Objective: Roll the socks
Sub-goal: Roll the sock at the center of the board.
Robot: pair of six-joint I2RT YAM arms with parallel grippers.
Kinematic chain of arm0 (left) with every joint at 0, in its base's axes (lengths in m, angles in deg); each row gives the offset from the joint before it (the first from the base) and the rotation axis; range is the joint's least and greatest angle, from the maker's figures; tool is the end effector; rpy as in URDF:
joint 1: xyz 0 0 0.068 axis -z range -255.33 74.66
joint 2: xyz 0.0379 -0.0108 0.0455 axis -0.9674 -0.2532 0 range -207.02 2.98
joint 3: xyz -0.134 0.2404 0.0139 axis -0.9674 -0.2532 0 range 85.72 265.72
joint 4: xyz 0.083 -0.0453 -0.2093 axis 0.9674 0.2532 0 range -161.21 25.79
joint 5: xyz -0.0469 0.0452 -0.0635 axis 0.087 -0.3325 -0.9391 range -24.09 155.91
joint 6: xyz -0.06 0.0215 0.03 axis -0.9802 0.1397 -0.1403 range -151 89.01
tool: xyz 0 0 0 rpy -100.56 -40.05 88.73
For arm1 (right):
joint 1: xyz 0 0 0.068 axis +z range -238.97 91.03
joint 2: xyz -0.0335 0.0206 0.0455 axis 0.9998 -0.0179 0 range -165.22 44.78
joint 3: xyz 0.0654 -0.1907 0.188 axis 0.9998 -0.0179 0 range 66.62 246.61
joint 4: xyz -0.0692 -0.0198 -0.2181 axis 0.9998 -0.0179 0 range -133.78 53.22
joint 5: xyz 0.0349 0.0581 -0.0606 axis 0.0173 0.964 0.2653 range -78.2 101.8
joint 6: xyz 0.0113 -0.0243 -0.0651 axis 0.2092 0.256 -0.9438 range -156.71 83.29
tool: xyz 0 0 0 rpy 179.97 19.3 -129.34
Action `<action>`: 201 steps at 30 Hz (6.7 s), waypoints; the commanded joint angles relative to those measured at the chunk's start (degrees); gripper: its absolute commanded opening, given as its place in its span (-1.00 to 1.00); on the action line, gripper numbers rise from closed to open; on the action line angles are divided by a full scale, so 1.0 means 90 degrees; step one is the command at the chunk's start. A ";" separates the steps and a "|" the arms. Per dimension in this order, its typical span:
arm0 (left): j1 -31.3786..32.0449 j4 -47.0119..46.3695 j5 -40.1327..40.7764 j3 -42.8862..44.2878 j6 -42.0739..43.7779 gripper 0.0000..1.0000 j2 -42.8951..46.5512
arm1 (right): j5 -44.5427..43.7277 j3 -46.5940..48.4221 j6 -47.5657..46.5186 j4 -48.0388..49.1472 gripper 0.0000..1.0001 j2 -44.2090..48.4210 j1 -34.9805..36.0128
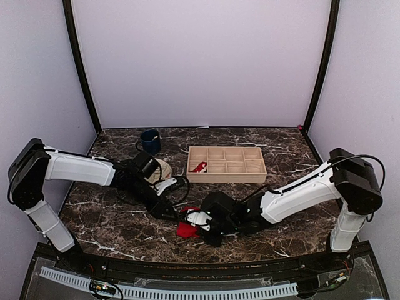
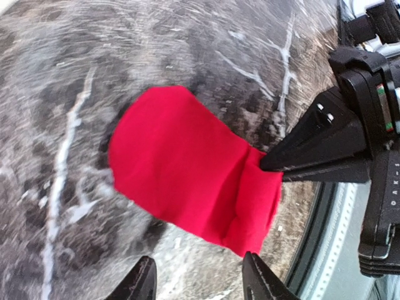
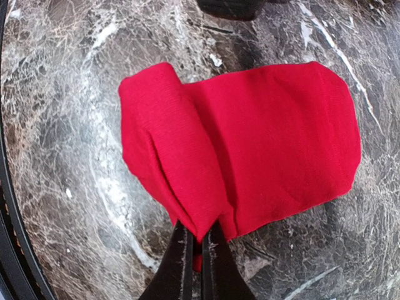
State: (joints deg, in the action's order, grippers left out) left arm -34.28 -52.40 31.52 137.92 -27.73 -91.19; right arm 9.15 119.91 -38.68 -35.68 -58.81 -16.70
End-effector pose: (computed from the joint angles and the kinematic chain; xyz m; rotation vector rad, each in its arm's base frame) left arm 0.2016 -0.2187 0.1773 1.2100 2.3983 -1.0100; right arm 0.1088 0.3321 0.1496 -1.4860 1.9988 0.4861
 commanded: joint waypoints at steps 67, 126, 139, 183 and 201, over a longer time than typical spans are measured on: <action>0.3699 -0.2831 0.5241 -0.1938 0.0620 -0.19 0.0966 | 0.4243 0.2379 0.0777 -0.3205 -0.96 -0.1592 -0.1370; 0.1585 -0.0389 0.0180 -0.0075 0.1104 -1.00 -0.0749 | 0.3198 -0.0878 0.1733 -0.0130 -0.28 0.0873 -0.2249; 0.1179 0.0340 -0.0837 0.0498 0.1284 -1.00 -0.1566 | 0.1302 -0.1924 0.1311 0.0701 -0.29 0.1988 -0.1546; 0.0584 0.1379 -0.2550 0.1211 0.1869 -1.00 -0.2720 | -0.1260 -0.1079 -0.1068 0.1422 -0.21 0.0489 0.0945; 0.0508 0.1399 -0.2406 0.1302 0.1761 -0.94 -0.2760 | -0.0742 -0.0879 -0.1107 0.1127 -0.88 0.0117 0.0676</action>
State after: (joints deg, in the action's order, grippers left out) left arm -29.23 -41.25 5.38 149.31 -12.08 -115.00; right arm -0.62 110.93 -49.53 -24.33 -56.89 -9.56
